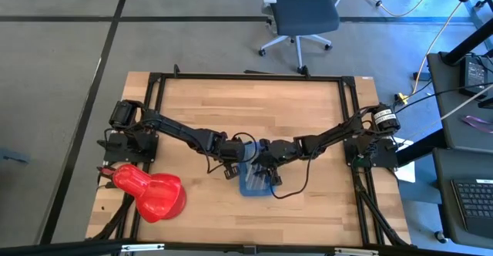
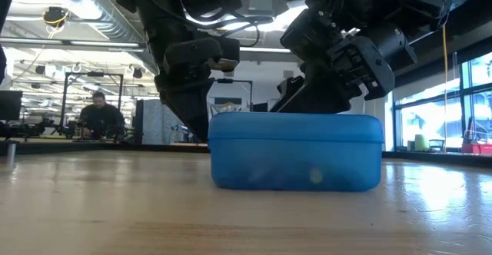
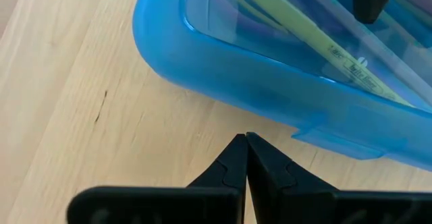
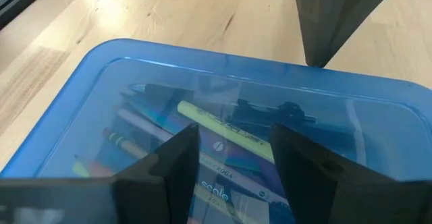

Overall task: Pick & place school supplies into a supply box
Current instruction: Close the blue supply box

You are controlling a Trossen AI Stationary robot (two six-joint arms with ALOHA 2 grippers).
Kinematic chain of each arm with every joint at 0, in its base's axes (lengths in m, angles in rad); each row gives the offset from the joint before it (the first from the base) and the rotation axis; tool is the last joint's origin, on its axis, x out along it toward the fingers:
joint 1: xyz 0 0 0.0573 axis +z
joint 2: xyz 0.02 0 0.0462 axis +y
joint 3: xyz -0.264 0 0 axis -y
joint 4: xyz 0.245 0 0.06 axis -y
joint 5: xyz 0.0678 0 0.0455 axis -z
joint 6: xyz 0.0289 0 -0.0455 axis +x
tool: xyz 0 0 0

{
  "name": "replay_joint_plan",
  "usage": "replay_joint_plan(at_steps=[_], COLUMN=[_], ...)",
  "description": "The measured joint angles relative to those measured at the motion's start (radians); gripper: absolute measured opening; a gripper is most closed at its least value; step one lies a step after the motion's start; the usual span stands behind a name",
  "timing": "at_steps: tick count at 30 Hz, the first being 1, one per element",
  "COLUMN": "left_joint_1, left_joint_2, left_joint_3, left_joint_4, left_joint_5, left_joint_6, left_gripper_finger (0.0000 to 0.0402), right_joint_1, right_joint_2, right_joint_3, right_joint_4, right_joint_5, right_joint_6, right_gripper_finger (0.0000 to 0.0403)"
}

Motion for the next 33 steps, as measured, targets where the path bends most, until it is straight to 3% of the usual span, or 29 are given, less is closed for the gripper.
replay_joint_plan(at_steps=[33], left_joint_1=[0.001], left_joint_2=[0.0], left_joint_3=[-0.001], left_joint_4=[-0.003], left_joint_5=[0.0], left_joint_6=[0.011], left_gripper_finger=[0.0002], right_joint_1=[-0.033], right_joint_2=[-0.003], right_joint_3=[0.0], right_joint_4=[0.016], right_joint_5=[0.034], right_joint_6=[0.0], right_gripper_finger=[0.0189])
